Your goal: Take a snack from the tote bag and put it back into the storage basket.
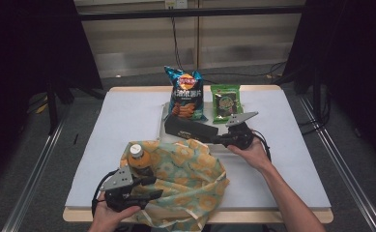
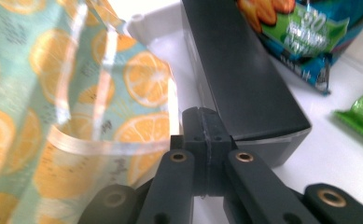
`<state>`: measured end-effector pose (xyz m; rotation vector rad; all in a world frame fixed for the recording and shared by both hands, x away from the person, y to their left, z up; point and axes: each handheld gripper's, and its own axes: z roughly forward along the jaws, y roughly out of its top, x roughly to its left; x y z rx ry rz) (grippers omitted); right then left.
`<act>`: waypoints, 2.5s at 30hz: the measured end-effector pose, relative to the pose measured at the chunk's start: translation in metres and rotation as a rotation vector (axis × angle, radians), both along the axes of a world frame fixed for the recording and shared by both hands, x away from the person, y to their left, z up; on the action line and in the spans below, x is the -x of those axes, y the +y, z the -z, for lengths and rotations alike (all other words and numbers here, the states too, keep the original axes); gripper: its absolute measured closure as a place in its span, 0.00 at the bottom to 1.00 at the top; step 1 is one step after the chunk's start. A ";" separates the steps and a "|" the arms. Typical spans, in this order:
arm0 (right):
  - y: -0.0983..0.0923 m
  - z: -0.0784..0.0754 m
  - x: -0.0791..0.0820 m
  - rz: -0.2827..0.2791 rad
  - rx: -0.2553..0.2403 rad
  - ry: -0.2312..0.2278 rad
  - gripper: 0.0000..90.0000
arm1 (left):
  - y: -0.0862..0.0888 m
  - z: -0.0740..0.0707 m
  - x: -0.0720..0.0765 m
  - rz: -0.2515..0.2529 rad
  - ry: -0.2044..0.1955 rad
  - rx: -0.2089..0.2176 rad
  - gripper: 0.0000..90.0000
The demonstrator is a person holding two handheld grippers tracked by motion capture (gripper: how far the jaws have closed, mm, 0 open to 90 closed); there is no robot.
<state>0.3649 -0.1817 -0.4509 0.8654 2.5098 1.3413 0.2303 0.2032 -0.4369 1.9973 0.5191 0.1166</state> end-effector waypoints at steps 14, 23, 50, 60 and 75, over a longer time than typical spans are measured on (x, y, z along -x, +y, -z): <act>-0.014 0.008 -0.010 0.133 0.024 0.008 1.00 | 0.002 -0.001 0.000 -0.018 0.002 -0.001 0.55; -0.026 0.006 -0.015 0.235 0.035 -0.002 1.00 | 0.003 -0.001 -0.001 -0.010 -0.001 0.006 0.55; -0.008 -0.002 -0.034 0.281 0.002 -0.008 1.00 | 0.011 -0.005 -0.001 -0.024 -0.001 0.027 0.58; 0.007 -0.040 0.030 0.107 -0.093 -0.057 0.74 | 0.036 -0.027 0.002 -0.089 -0.052 0.048 0.68; 0.061 -0.073 0.074 -0.099 -0.130 -0.098 0.50 | 0.086 -0.039 -0.028 -0.263 -0.075 0.091 0.67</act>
